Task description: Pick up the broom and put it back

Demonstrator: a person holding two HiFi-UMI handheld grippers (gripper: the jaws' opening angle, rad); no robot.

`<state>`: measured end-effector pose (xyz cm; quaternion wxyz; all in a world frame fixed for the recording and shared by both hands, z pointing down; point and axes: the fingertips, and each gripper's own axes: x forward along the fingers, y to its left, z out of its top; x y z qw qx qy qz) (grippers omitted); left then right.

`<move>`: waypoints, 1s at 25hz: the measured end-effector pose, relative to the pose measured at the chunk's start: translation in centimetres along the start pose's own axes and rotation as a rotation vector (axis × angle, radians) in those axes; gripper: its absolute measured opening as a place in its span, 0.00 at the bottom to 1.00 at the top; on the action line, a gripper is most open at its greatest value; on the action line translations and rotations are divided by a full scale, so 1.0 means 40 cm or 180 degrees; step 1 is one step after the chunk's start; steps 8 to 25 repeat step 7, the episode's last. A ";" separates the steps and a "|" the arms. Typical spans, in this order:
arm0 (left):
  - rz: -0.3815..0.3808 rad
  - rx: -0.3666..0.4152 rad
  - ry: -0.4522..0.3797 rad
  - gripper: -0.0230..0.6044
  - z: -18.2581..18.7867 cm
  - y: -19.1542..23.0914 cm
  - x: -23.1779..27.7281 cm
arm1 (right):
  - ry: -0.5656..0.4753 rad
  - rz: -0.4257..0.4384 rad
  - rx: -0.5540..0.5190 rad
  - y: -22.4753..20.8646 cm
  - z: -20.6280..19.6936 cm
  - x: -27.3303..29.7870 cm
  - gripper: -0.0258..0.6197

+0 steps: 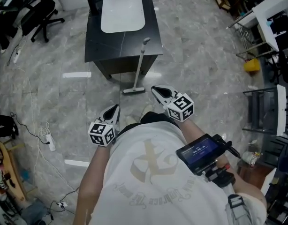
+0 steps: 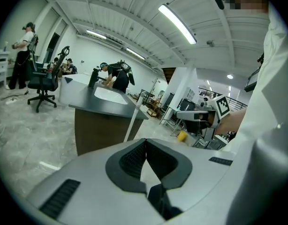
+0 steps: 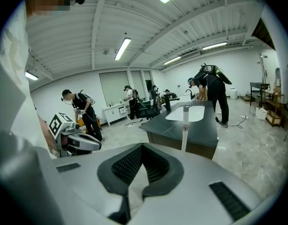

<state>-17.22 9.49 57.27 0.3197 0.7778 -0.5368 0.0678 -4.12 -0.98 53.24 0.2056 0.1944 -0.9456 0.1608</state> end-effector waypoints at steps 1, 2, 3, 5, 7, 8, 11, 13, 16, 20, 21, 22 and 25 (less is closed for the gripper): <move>0.0008 0.0003 -0.0006 0.06 -0.002 -0.001 -0.006 | -0.0001 0.0006 -0.0009 0.007 0.000 -0.002 0.07; 0.0013 0.0009 -0.0012 0.06 -0.003 -0.004 -0.010 | 0.0000 0.0015 -0.0015 0.013 -0.001 -0.005 0.07; 0.0015 0.0016 -0.0018 0.06 -0.005 -0.008 -0.012 | 0.0002 0.0022 -0.0021 0.018 -0.004 -0.009 0.07; 0.0015 0.0024 -0.0030 0.06 -0.007 -0.016 -0.014 | 0.0012 0.0030 -0.0026 0.023 -0.012 -0.017 0.07; 0.0014 0.0026 -0.0044 0.06 -0.010 -0.025 -0.016 | 0.0023 0.0032 -0.0028 0.026 -0.022 -0.025 0.07; 0.0014 0.0026 -0.0044 0.06 -0.010 -0.025 -0.016 | 0.0023 0.0032 -0.0028 0.026 -0.022 -0.025 0.07; 0.0014 0.0026 -0.0044 0.06 -0.010 -0.025 -0.016 | 0.0023 0.0032 -0.0028 0.026 -0.022 -0.025 0.07; 0.0014 0.0026 -0.0044 0.06 -0.010 -0.025 -0.016 | 0.0023 0.0032 -0.0028 0.026 -0.022 -0.025 0.07; 0.0014 0.0026 -0.0044 0.06 -0.010 -0.025 -0.016 | 0.0023 0.0032 -0.0028 0.026 -0.022 -0.025 0.07; 0.0014 0.0026 -0.0044 0.06 -0.010 -0.025 -0.016 | 0.0023 0.0032 -0.0028 0.026 -0.022 -0.025 0.07; 0.0014 0.0026 -0.0044 0.06 -0.010 -0.025 -0.016 | 0.0023 0.0032 -0.0028 0.026 -0.022 -0.025 0.07; 0.0014 0.0026 -0.0044 0.06 -0.010 -0.025 -0.016 | 0.0023 0.0032 -0.0028 0.026 -0.022 -0.025 0.07; 0.0014 0.0026 -0.0044 0.06 -0.010 -0.025 -0.016 | 0.0023 0.0032 -0.0028 0.026 -0.022 -0.025 0.07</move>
